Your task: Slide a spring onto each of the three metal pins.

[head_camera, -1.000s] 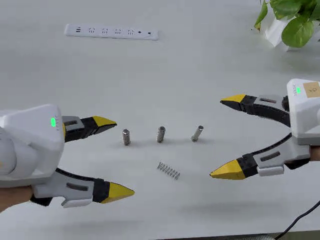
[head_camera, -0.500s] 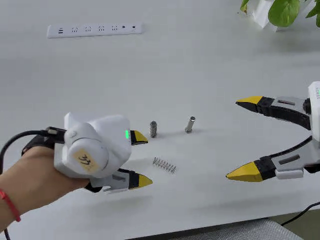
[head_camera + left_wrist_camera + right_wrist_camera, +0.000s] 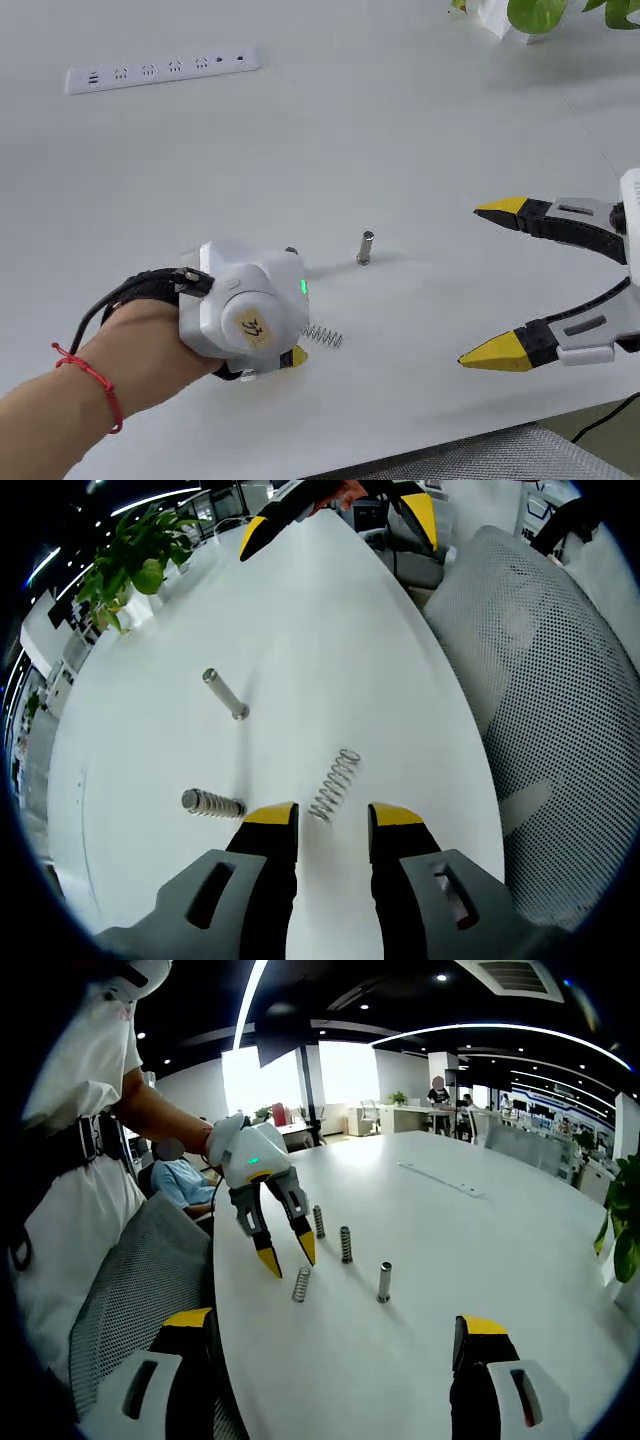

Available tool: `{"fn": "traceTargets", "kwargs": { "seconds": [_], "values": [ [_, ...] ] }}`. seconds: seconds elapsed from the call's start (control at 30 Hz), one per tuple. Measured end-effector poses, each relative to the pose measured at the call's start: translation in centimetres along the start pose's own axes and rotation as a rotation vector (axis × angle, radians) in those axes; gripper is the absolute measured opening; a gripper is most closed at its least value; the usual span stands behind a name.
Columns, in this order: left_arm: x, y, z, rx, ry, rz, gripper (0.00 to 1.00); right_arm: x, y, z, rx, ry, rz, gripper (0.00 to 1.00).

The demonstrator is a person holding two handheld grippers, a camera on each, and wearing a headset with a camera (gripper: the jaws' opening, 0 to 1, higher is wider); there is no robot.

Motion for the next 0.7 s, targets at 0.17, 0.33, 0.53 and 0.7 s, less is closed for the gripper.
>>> {"fn": "traceTargets", "kwargs": {
  "seconds": [0.17,0.33,0.53,0.7],
  "values": [
    [0.2,0.0,-0.5,-0.032,-0.004,-0.022,0.20,-0.3,-0.4,0.2,0.001,0.002,-0.008,0.98],
    [0.3,-0.5,-0.7,-0.073,-0.001,-0.027,0.17,-0.3,-0.5,0.5,0.012,-0.008,-0.013,0.97],
    [0.4,-0.6,-0.7,-0.076,-0.002,0.006,0.13,-0.2,-0.8,0.8,0.013,-0.014,-0.015,0.97],
    [0.6,-0.8,-0.6,-0.074,-0.011,-0.006,0.08,0.1,-1.1,1.1,0.010,-0.024,-0.020,0.97]
  ]
}}
Point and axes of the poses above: the centre of the closed fingertips' face, and the gripper's own axes: z roughly backward along the fingers, x roughly to its right, y roughly out of its top, the point moved 8 cm from there along z, roughly backward along the fingers, and after that the axes turned 11 degrees about y, right-handed, at the moved point
